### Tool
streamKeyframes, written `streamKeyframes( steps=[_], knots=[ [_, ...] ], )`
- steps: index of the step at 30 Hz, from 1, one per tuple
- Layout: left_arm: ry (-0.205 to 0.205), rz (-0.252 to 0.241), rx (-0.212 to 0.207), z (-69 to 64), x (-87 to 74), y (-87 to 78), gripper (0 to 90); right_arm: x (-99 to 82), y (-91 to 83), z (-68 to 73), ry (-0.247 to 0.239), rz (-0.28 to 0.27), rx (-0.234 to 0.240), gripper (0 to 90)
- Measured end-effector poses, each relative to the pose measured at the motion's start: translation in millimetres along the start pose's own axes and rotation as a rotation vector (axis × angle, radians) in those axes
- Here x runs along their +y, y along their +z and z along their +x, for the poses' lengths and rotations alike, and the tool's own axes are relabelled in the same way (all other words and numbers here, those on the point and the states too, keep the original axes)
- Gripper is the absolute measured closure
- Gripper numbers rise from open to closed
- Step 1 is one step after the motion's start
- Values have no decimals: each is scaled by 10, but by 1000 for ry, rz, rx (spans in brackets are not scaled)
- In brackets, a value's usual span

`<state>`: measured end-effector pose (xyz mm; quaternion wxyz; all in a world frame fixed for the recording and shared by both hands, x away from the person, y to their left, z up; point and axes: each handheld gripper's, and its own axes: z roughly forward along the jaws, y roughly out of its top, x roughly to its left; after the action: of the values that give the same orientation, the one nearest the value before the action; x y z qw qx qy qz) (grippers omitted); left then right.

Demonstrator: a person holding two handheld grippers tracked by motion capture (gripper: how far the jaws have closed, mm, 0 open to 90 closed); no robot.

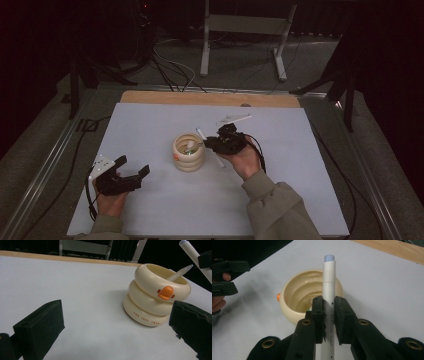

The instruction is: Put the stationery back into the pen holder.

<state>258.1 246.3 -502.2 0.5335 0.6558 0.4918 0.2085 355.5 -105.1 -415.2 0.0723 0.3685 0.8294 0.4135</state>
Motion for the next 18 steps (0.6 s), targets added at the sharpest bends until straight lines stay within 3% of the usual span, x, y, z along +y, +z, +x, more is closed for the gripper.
streamKeyframes(
  steps=[18],
  knots=[
    [3,0,-3,2,1,3,2,230,58,140,-38,-41,2,792]
  ],
)
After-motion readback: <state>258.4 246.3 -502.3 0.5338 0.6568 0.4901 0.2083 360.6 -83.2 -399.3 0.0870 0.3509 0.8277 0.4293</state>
